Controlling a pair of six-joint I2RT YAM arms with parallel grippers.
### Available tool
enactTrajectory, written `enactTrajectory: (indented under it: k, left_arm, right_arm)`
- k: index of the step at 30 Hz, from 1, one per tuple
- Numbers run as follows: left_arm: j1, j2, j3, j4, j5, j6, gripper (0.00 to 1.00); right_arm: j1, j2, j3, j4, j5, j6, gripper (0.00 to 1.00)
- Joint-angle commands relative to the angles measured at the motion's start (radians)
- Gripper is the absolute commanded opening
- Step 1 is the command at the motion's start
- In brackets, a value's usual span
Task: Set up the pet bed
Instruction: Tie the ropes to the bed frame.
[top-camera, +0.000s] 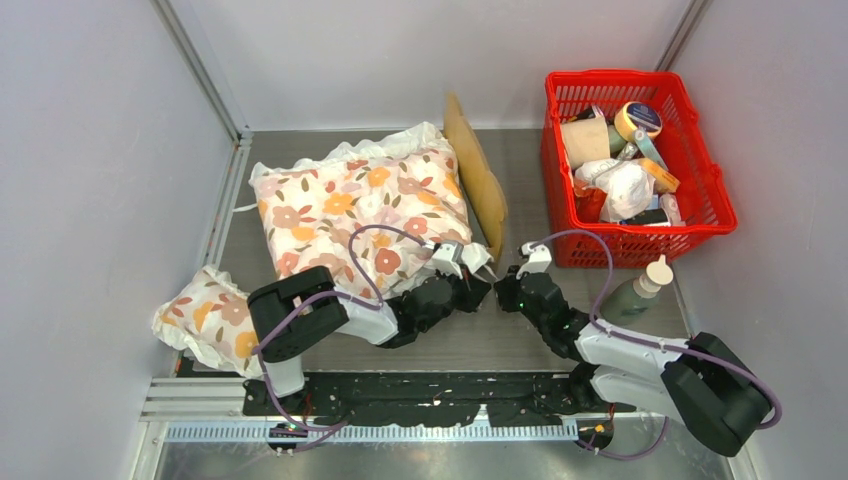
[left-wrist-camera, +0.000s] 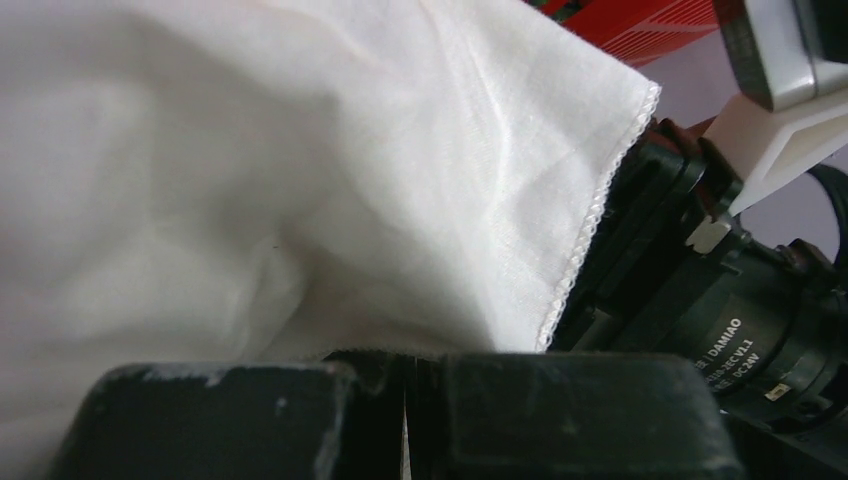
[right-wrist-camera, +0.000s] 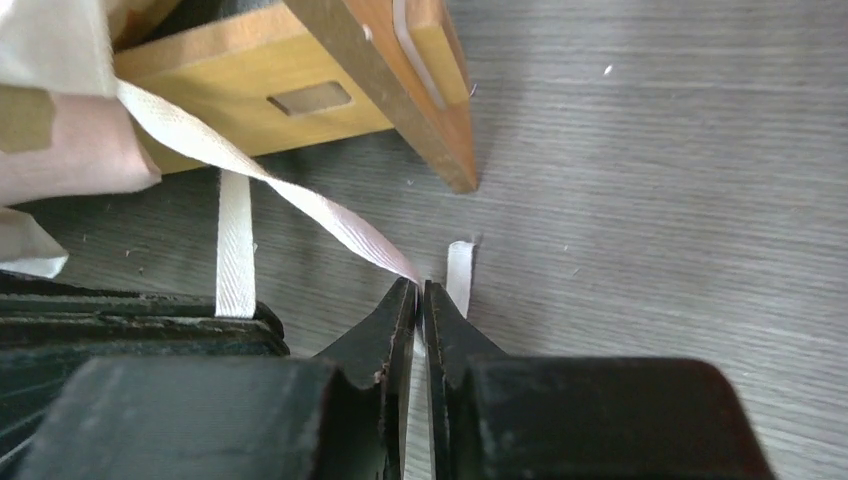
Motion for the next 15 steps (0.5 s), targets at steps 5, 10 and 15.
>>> enactTrajectory:
  k: [5, 10, 15]
  left_arm:
    - [-0.022, -0.025, 0.036, 0.153, 0.06, -0.046, 0.0]
    - [-0.022, -0.027, 0.011, 0.186, 0.061, -0.103, 0.0]
    - [-0.022, -0.025, -0.022, 0.202, 0.047, -0.244, 0.0]
  right_arm:
    - [-0.003, 0.068, -0.078, 0.255, -0.13, 0.119, 0.15]
    - [-0.003, -0.045, -0.097, 0.168, -0.143, 0.119, 0.41]
    - [-0.004, -0.28, -0.058, -0.137, -0.055, 0.075, 0.59]
